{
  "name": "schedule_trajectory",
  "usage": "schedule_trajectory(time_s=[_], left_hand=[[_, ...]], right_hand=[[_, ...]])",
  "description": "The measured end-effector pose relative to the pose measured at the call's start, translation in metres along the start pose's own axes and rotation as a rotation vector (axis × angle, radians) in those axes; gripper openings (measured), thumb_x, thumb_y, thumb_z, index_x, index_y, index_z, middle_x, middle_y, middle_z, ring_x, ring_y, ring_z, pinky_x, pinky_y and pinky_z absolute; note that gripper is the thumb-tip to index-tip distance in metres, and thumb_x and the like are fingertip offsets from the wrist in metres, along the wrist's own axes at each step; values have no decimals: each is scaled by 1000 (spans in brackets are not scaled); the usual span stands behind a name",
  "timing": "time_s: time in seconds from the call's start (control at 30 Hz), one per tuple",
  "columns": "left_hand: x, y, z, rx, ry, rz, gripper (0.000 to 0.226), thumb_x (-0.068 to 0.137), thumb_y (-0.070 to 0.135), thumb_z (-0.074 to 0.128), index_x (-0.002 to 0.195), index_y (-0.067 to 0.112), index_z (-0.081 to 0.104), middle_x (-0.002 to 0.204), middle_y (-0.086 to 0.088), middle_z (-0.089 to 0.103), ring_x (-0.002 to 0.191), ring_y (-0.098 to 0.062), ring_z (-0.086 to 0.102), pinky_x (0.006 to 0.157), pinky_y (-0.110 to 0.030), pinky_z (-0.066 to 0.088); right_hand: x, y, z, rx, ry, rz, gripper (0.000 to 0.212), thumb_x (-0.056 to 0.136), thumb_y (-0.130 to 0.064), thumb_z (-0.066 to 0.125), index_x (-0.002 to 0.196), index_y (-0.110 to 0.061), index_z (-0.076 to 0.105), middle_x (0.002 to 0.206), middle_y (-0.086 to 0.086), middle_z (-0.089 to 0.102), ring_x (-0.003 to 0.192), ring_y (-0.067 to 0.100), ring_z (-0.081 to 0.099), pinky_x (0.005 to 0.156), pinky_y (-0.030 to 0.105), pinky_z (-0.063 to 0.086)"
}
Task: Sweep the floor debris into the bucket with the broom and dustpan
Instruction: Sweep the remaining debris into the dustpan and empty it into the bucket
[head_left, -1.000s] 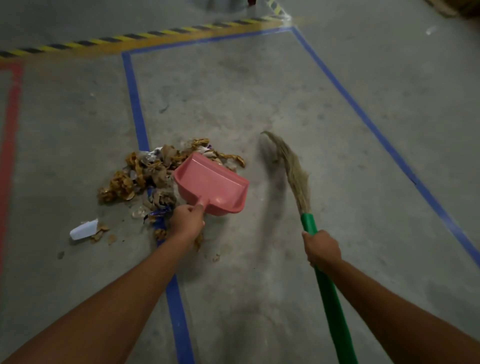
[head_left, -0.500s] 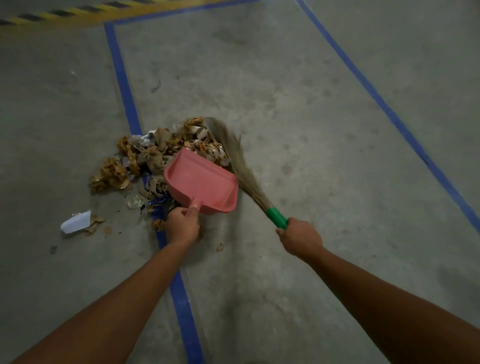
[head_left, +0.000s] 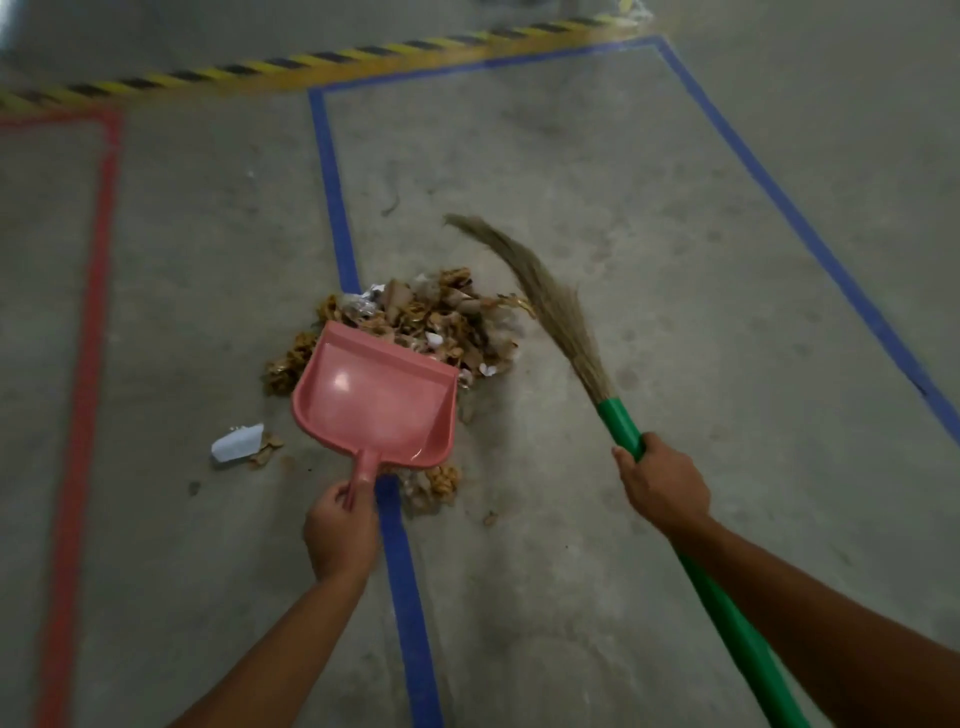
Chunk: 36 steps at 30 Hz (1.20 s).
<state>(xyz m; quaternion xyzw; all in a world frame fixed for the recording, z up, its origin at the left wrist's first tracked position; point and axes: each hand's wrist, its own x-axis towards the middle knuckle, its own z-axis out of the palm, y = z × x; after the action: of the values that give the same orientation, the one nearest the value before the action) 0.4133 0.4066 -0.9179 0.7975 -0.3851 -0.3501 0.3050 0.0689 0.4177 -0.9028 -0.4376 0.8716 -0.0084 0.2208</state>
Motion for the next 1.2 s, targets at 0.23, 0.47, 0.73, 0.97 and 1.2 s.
schedule_trajectory(time_s=[0.23,0.47,0.73,0.97,1.2], left_hand=[[0,-94,-67,121,46,-61,36,93,28,67,60,13,63,49,-3,59,49,-17,55,49,-28,36],[-5,-163,-92,180,40,-138,20,91,11,68,72,16,69,56,-6,64,59,-26,61,60,-36,44],[-9,-202,-105,245,-4,-290,28,91,19,67,66,8,72,55,-7,65,58,-27,60,58,-33,42],[49,-159,-78,142,-76,-328,42,92,29,66,55,9,66,48,-8,61,52,-25,55,54,-31,38],[94,-125,-44,88,-134,-338,47,86,46,69,69,2,70,53,-8,63,41,-18,47,48,-25,36]], right_hand=[[63,-38,20,-134,-200,-29,39,97,-47,52,106,-9,58,81,7,63,65,21,66,62,34,59],[30,-38,78,-282,-222,-202,37,96,-48,51,110,-15,58,83,3,59,69,19,59,60,30,47],[2,-40,89,-388,-225,-303,35,100,-48,45,115,-17,53,87,2,60,70,19,61,59,31,52],[1,-35,92,-485,-191,-381,35,100,-47,45,118,-18,53,78,-3,55,60,10,56,43,22,39],[7,-44,96,-519,-191,-480,37,100,-48,46,121,-18,56,75,-4,55,57,9,56,42,20,41]])
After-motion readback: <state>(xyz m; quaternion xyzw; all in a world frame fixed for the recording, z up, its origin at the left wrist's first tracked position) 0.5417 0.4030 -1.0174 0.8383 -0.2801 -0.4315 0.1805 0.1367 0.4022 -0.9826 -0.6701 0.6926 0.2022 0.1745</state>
